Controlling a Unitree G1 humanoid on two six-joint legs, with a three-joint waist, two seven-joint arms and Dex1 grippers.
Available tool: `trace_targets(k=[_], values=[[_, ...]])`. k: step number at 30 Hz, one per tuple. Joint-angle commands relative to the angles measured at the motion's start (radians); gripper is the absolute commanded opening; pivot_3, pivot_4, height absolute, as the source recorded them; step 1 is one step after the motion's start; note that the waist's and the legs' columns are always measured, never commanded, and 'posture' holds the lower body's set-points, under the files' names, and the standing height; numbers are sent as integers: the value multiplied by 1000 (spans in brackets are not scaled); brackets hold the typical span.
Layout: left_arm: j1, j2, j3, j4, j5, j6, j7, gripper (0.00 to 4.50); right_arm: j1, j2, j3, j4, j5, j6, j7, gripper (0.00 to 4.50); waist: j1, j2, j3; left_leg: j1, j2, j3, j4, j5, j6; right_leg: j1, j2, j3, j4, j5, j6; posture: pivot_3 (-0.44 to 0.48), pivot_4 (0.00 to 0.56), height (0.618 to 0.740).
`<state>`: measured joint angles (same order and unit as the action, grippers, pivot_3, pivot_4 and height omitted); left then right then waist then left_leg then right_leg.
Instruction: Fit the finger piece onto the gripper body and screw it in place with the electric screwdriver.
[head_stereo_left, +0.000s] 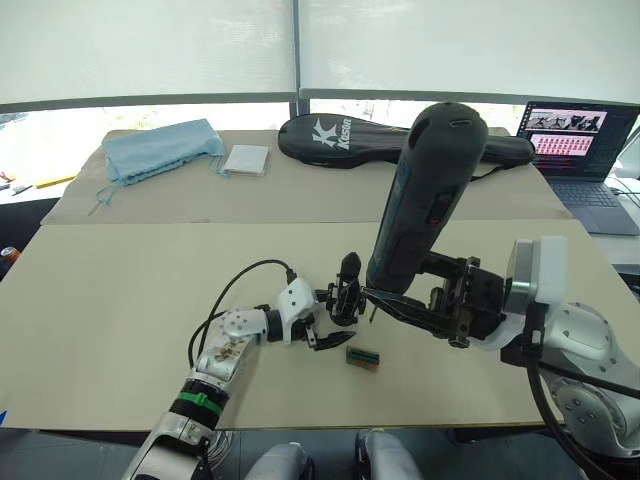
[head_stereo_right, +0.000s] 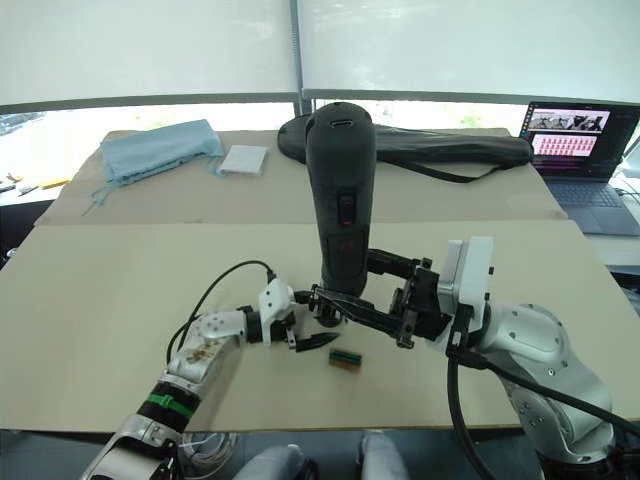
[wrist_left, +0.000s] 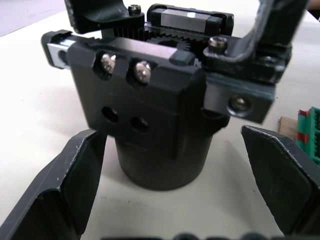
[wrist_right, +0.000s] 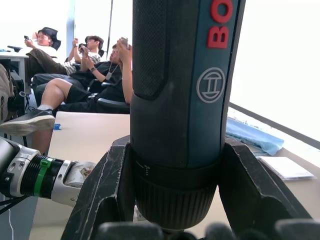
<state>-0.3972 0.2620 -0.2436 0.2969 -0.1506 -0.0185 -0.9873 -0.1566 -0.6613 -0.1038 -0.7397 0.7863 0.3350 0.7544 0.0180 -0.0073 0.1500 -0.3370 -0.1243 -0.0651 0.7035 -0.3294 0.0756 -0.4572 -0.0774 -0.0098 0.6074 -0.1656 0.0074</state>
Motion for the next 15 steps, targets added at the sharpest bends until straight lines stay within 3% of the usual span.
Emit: trace_targets(k=[1, 11, 14, 15], values=[[-10, -14, -15, 12, 8, 5, 4, 4486, -1, -7, -46, -50, 7, -25, -4, 1926, 2, 0, 0, 0, 0, 0, 0, 0, 0, 0, 0, 0, 0, 0, 0, 0, 150, 740], [-12, 9, -19, 44, 61, 17, 39, 4486, 24, -9, -57, -60, 2, -26, -5, 1926, 10, 0, 0, 0, 0, 0, 0, 0, 0, 1, 0, 0, 0, 0, 0, 0, 150, 740], [-34, 18, -14, 71, 61, 15, 30, 3674, 25, -5, -58, -61, 1, -25, -6, 1926, 10, 0, 0, 1, 0, 0, 0, 0, 0, 1, 0, 0, 1, 0, 0, 0, 150, 740], [-39, 19, -13, 77, 56, 11, 24, 3124, 26, -5, -59, -60, 2, -25, -6, 1926, 8, 0, 0, 1, 0, 0, 1, 0, 0, 1, 0, 0, 1, 0, 0, 0, 150, 740]])
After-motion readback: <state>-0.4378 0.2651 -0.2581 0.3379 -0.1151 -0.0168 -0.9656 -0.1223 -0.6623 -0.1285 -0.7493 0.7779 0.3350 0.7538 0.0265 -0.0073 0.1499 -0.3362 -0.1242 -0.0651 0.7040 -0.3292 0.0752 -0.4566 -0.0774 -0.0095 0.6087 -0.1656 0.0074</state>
